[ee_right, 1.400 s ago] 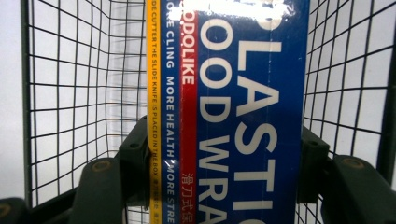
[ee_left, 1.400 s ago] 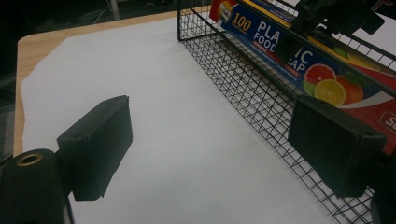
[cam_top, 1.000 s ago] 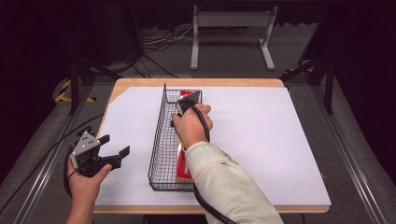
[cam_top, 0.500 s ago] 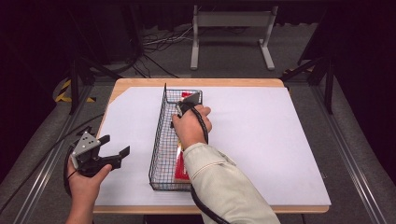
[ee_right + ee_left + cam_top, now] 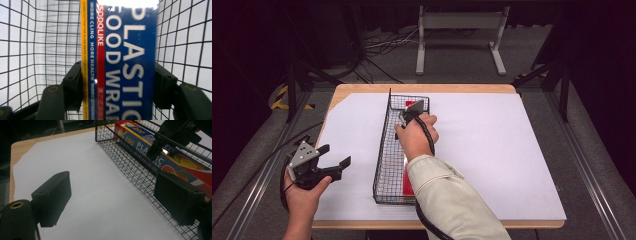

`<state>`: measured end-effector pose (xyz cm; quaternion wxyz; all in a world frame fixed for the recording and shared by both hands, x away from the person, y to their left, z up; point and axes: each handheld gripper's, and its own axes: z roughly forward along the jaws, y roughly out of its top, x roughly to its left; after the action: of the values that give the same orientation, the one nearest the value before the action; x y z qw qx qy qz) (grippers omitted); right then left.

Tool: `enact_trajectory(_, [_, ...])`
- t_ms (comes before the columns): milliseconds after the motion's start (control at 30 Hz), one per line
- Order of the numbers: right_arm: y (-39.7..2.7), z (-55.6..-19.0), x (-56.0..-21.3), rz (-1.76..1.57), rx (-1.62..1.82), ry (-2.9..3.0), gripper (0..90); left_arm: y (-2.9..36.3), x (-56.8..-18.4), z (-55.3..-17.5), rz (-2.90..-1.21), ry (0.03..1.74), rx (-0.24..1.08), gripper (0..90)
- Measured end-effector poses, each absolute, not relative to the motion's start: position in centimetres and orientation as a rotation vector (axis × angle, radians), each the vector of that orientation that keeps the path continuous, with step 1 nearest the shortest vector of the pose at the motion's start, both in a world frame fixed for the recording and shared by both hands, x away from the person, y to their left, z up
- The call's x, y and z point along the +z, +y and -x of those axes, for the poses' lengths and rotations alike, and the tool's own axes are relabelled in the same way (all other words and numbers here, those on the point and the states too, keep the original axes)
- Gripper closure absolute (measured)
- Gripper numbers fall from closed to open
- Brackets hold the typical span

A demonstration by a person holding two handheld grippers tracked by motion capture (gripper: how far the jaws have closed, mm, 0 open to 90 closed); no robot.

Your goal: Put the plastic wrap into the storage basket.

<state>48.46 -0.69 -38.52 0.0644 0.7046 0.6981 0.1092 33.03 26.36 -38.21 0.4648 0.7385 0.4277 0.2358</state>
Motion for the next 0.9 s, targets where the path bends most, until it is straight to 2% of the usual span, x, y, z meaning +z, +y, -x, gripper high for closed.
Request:
enact_trajectory(33, [-0.7, -48.4, -38.3, -2.138, 0.349, 2.109, 36.8, 26.4, -38.2, -33.0, -1.814, 1.051, 0.579, 15.0])
enact_trajectory(67, [-0.6, -48.4, -38.1, -2.133, 0.360, 2.113, 31.0, 26.3, -38.2, -33.0, -1.812, 1.053, 0.577, 15.0])
enact_trajectory(133, [-0.5, -48.4, -37.9, -2.146, 0.388, 2.115, 30.0, 26.3, -38.2, -33.1, -1.813, 1.051, 0.572, 15.0])
enact_trajectory(900, [-2.3, -46.3, -33.8, -2.066, 0.535, 2.145, 28.0, 25.7, -38.4, -33.7, -1.832, 1.050, 0.569, 15.0])
